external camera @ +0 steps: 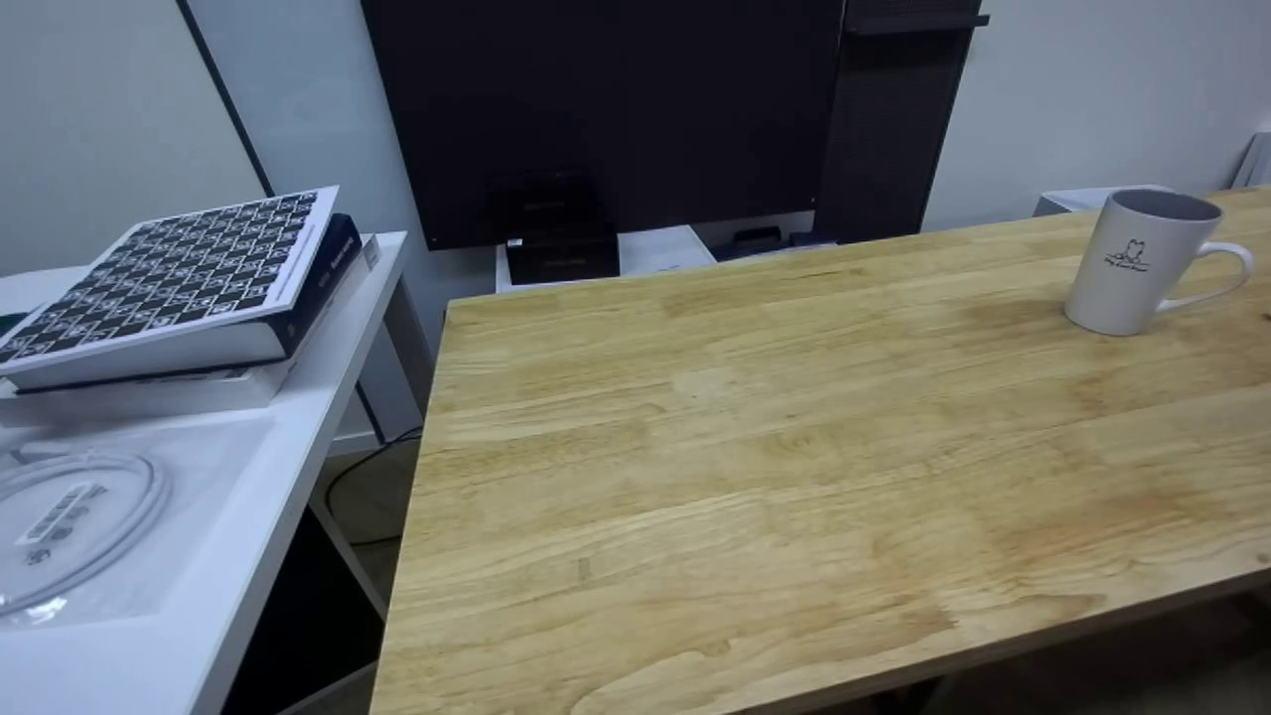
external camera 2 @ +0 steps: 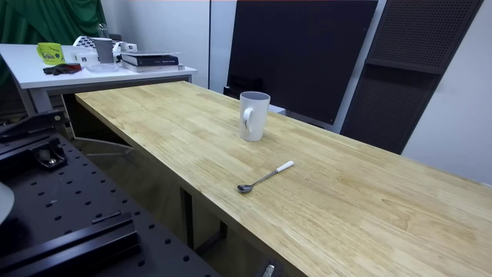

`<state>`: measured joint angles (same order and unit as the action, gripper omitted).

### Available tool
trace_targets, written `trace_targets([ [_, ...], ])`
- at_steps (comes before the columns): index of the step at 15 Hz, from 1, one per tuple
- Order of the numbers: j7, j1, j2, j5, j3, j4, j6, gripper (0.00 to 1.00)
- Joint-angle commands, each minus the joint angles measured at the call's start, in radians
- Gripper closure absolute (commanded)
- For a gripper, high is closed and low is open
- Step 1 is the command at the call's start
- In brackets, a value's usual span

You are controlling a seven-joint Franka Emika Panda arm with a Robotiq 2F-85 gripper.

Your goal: Put the spoon in the mug

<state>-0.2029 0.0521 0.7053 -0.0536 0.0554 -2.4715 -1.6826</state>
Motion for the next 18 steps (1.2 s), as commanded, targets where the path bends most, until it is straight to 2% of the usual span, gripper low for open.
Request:
trace_targets([
  [1, -0.026, 0.078, 0.145, -0.061, -0.057, -0.101, -0.097, 0.00],
  [5, -0.032, 0.177, 0.177, -0.091, -0.127, -0.157, -0.245, 0.00],
  [9, -0.014, 0.251, 0.111, -0.101, -0.189, -0.178, -0.345, 0.00],
  [18, 0.016, 0.294, -0.152, -0.080, -0.259, -0.130, -0.466, 0.00],
])
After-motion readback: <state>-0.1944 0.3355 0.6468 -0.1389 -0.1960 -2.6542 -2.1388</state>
